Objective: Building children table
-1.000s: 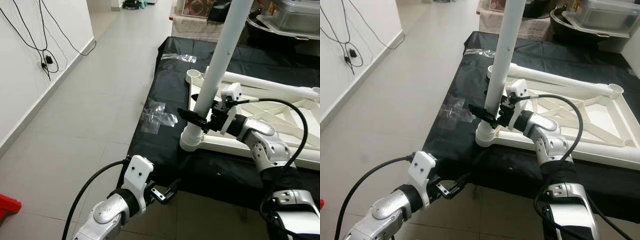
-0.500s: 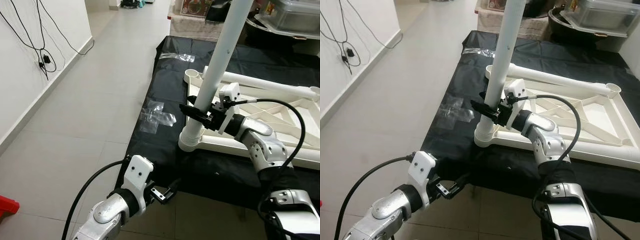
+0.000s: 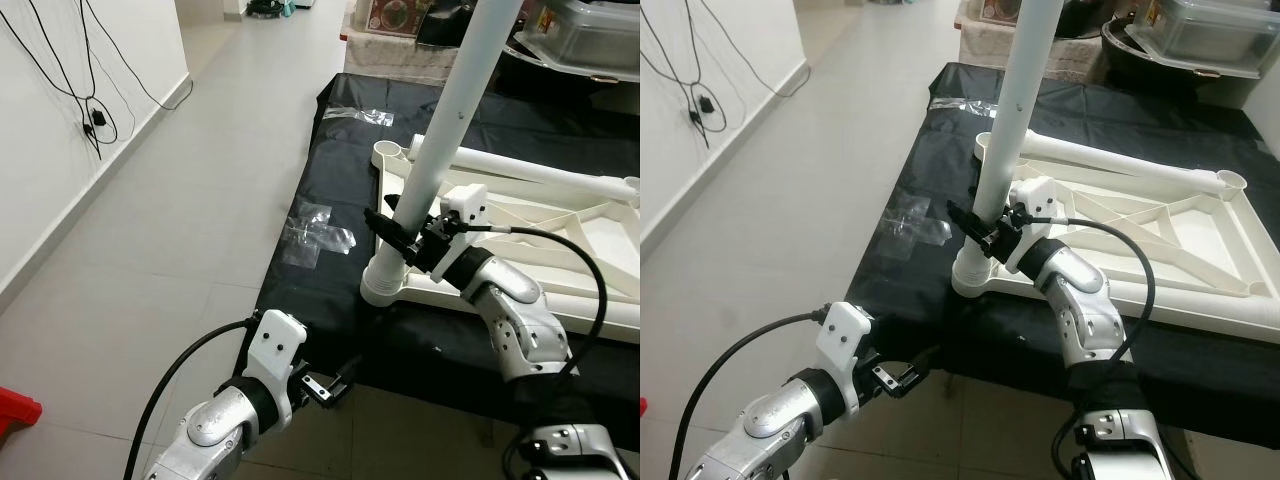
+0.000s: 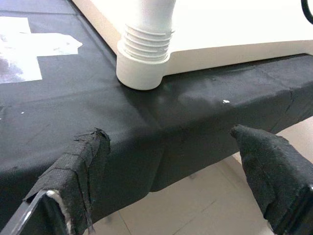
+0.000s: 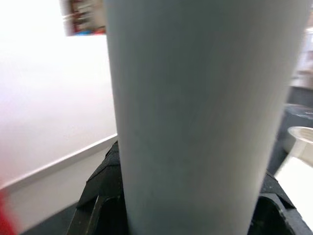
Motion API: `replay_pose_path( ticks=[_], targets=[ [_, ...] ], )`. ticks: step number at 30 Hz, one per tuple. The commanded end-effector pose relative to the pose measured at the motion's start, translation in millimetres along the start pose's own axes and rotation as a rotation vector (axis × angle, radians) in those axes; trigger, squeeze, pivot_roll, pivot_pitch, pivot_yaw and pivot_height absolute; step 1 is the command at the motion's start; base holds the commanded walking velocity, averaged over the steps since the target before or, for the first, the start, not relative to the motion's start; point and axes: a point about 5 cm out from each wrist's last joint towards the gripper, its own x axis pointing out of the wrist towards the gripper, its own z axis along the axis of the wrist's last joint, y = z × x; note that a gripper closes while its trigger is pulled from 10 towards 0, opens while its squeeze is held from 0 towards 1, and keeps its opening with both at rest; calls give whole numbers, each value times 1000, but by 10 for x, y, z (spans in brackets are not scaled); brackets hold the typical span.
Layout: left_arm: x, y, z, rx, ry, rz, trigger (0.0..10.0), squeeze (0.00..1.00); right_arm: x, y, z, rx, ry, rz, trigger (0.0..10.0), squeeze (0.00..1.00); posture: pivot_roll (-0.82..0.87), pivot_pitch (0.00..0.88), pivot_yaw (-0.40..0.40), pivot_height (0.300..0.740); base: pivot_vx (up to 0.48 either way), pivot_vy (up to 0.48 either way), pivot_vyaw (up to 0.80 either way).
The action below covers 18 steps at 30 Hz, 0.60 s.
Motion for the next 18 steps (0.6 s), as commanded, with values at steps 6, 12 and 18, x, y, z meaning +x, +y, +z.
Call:
replay_pose_path(
  ticks=[6,12,18],
  targets=[
    [24,-3,-12,-12,1,-14,10000,0,-288,-233,-316,-25,206,-665,0,0,149,118,-85,740,0,0,0],
    [45,7,-19,-6,-1,-17,10000,0,-295,-48,-256,89,173,-1144,0,0,156,107,-88,740,0,0,0],
    [52,8,-21,-1,0,-18,10000,0,-210,126,-240,185,138,-1277,0,0,167,101,-89,740,0,0,0]
  ],
)
